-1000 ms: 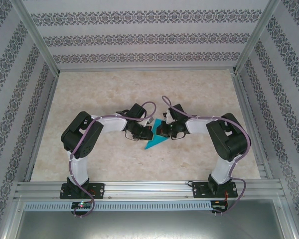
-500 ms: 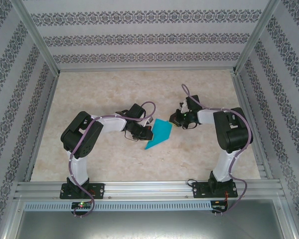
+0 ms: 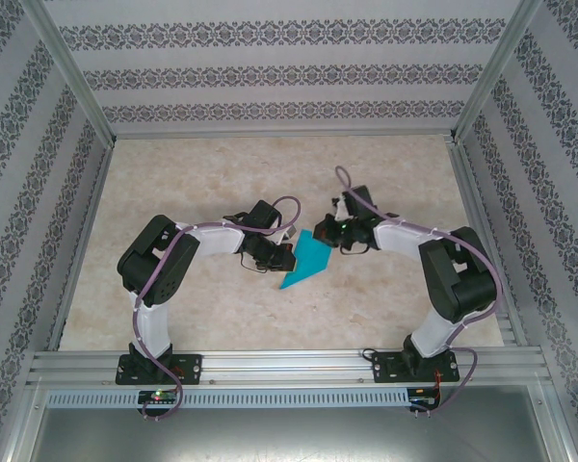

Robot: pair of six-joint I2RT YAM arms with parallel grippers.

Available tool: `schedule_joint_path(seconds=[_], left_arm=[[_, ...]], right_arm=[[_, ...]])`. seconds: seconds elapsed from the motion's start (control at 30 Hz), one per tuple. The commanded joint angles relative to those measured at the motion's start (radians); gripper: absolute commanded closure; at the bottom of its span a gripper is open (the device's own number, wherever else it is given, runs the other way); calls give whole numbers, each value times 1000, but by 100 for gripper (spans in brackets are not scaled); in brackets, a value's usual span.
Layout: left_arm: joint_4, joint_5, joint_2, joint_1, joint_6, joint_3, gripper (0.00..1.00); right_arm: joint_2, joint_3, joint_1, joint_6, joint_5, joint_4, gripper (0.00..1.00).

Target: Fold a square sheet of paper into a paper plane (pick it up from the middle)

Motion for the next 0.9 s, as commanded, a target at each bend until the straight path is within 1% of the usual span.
schedule_joint_path(seconds=[0.0, 0.13, 0.27, 0.4, 0.53, 0.67, 0.87], left_arm=[[-87, -49, 31, 5, 8, -34, 100], [-78, -42, 28, 6, 2, -35, 100], [-71, -37, 18, 6, -3, -31, 100], [-58, -20, 0, 5, -17, -14, 100], [26, 43, -43, 6, -57, 2, 100], [92, 75, -69, 4, -101, 7, 98], [81, 79, -32, -12, -101, -8, 98]], right_arm=[[30, -30, 41, 61, -15, 50, 100], [89, -33, 57, 77, -54, 90, 100], [138, -31, 57, 70, -69, 85, 100], [156, -31, 55, 29, -26, 18, 100], [176, -26, 52, -9, 23, -55, 100], [188, -28, 50, -16, 47, -80, 100], [210, -21, 53, -8, 63, -98, 100]])
